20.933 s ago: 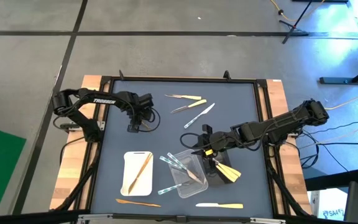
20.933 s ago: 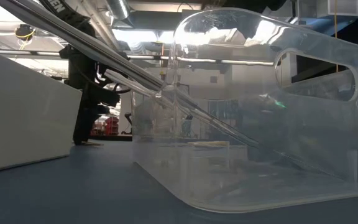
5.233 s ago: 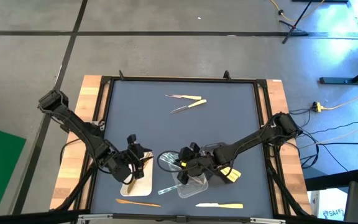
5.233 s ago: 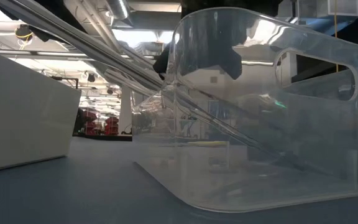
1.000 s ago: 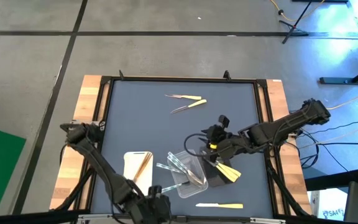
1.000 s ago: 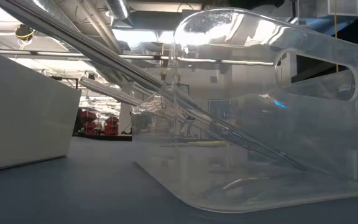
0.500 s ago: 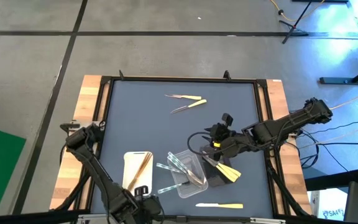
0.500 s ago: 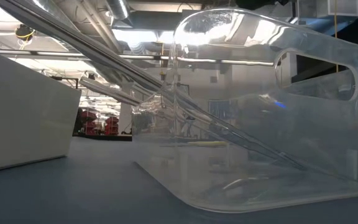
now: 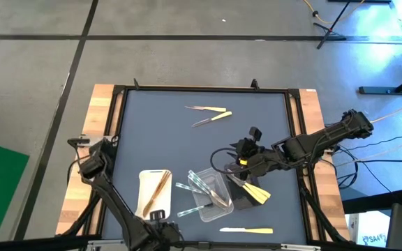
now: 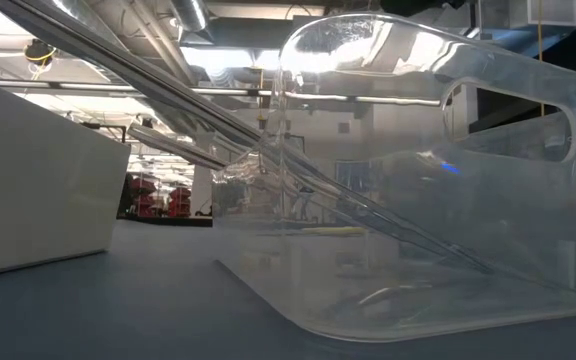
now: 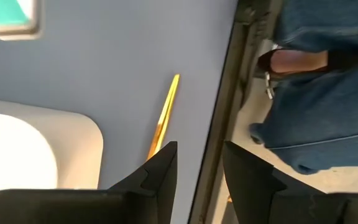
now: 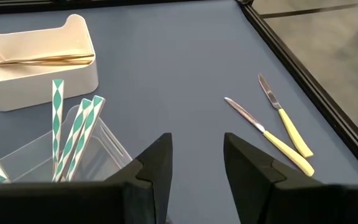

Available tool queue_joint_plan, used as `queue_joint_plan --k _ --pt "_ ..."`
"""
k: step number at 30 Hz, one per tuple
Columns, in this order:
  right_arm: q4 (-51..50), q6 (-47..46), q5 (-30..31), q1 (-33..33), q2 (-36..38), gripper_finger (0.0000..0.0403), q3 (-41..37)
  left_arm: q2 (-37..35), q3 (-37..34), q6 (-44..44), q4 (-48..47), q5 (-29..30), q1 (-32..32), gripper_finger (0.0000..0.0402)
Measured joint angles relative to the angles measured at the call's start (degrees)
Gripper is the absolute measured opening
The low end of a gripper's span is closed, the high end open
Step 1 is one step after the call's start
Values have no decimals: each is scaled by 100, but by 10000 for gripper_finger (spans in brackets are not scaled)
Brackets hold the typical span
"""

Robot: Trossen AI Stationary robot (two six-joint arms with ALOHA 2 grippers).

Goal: Sort silverware by color (type)
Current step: Put the gold table knife into the white bin

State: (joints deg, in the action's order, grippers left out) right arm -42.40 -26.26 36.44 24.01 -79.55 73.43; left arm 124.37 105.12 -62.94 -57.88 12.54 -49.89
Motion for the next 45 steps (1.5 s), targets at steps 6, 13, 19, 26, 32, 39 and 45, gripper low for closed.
queue_joint_plan --k 6,13,19,26,32,39,45 --pt "-2 0 1 0 0 131 0 286 -2 1 -16 -7 -2 121" --pt "-2 0 1 0 0 131 0 463 -2 -3 -47 -10 -2 121" --pt "-2 0 1 0 0 131 0 559 -3 -250 -281 -17 -2 121" --pt "-2 0 2 0 0 131 0 560 -4 -492 -559 4 0 121" --pt "-2 0 1 0 0 131 0 560 -4 -412 -556 -12 -2 121" --pt "-2 0 2 0 -2 131 0 550 -164 -425 -402 -35 -7 121" --pt "-8 0 3 0 -2 131 0 549 -365 -348 -107 -112 0 121"
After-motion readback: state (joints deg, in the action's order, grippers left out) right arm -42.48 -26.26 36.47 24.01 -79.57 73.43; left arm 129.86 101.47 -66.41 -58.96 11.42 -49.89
